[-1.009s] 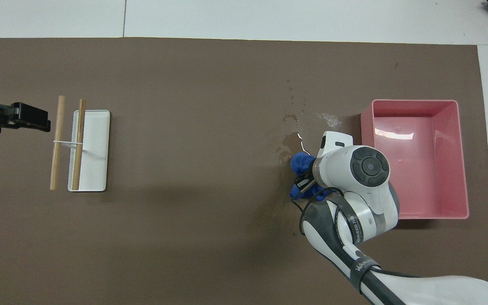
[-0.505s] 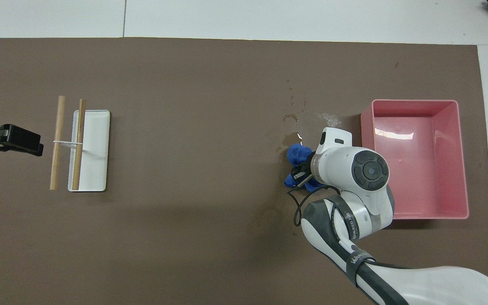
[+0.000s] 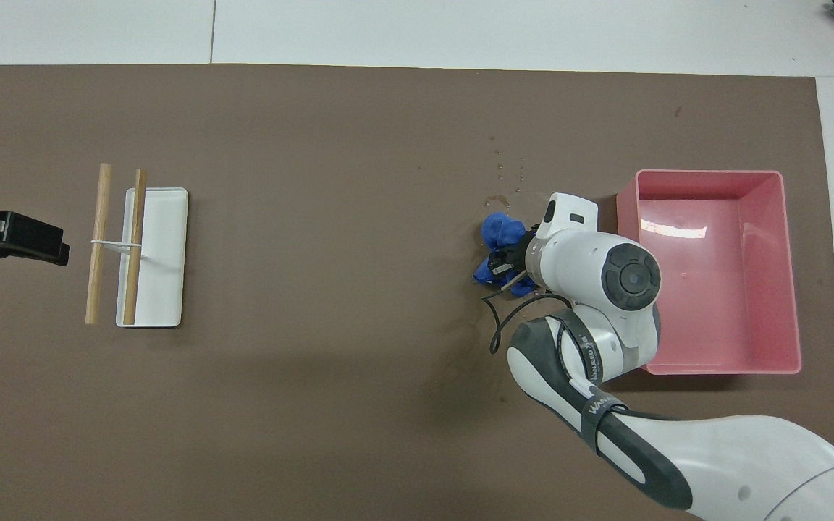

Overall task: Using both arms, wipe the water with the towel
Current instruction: 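Drag the towel across the water spill with the right gripper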

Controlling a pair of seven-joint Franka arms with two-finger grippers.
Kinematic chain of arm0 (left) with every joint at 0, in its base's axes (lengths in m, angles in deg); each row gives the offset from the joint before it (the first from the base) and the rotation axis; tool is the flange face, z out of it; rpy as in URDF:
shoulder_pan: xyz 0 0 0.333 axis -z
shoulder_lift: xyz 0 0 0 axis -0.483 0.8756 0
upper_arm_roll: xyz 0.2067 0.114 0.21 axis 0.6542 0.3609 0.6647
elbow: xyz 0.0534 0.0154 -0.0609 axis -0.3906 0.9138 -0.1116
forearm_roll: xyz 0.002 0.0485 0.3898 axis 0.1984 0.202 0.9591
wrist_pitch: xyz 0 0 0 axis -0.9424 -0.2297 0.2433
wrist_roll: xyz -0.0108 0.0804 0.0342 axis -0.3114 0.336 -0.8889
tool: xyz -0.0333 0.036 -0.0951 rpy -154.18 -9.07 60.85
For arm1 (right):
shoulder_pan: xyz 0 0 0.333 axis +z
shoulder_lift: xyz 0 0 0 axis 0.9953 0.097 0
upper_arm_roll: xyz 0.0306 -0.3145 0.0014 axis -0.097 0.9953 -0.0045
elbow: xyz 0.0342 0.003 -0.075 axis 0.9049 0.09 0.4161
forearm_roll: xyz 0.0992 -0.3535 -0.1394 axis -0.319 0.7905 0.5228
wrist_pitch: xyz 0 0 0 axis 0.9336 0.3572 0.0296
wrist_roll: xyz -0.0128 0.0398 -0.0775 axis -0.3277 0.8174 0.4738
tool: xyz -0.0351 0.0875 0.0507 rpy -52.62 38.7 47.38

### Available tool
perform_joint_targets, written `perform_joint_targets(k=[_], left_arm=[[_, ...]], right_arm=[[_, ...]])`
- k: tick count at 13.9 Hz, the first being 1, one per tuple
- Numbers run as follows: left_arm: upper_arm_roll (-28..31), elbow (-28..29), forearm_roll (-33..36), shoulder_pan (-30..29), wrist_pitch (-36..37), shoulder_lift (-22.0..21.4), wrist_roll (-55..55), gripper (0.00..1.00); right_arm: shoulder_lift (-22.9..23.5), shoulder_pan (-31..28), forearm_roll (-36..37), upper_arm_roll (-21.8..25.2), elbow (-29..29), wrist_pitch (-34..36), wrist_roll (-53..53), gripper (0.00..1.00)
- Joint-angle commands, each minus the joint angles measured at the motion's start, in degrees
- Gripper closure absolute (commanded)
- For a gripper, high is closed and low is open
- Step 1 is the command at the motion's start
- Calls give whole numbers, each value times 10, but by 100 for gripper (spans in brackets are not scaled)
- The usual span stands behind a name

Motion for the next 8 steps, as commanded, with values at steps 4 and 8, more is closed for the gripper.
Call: perform_joint_targets(k=[4, 8], left_arm=[[0, 28, -3, -22, -7, -20, 10, 0], [-11, 30, -3, -34, -11, -21, 10, 0]], right_arm=[[95, -2, 9, -6, -100, -32, 9, 100], [118, 2, 10, -6, -143, -53, 9, 100]])
